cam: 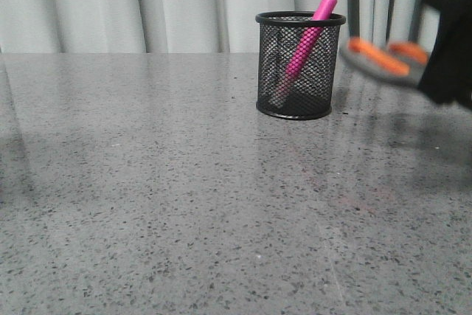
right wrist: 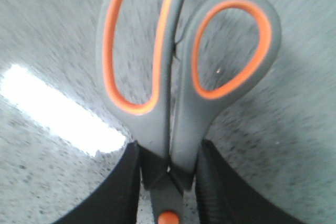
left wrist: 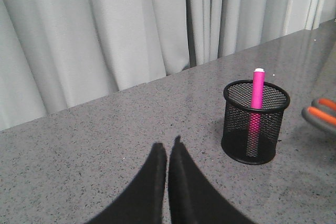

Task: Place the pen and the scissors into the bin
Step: 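Lift the scissors with the right gripper over the mesh cup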

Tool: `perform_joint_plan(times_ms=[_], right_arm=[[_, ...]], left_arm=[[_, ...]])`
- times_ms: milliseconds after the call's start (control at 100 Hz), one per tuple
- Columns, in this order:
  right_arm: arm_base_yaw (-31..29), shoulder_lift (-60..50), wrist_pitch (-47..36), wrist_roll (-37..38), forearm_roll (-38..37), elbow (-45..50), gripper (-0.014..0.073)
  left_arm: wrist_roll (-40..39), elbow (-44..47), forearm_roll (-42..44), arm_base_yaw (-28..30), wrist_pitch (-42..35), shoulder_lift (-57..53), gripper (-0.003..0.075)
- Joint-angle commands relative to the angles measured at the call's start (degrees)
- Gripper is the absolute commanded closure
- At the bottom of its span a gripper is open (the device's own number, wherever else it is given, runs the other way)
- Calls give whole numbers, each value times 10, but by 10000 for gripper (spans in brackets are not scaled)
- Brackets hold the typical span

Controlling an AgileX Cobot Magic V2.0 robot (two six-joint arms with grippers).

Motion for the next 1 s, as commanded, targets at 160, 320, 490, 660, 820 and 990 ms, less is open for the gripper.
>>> perform_joint_plan(times_ms=[160,320,490,660,820,990], right_arm=[[-1,-145,-273,-1,12,68,669],[-1,-136,-433,-1,12,68,670],[-1,-79,-634,4,13,68,670],[7,-8,-830,132,13,65,670],[29,62,-932,144,13,64,670],[52,117,-941,144,11,60,670]], left_arm=[[-2,-14,-33,-5,8,-5,739],[-2,-14,-33,-5,8,-5,739],[-2,-14,-33,-5,8,-5,739],[-2,-14,-33,-5,8,-5,739],[-2,-14,-33,-5,8,-5,739],[-2,-14,-33,-5,-6,-5,739]])
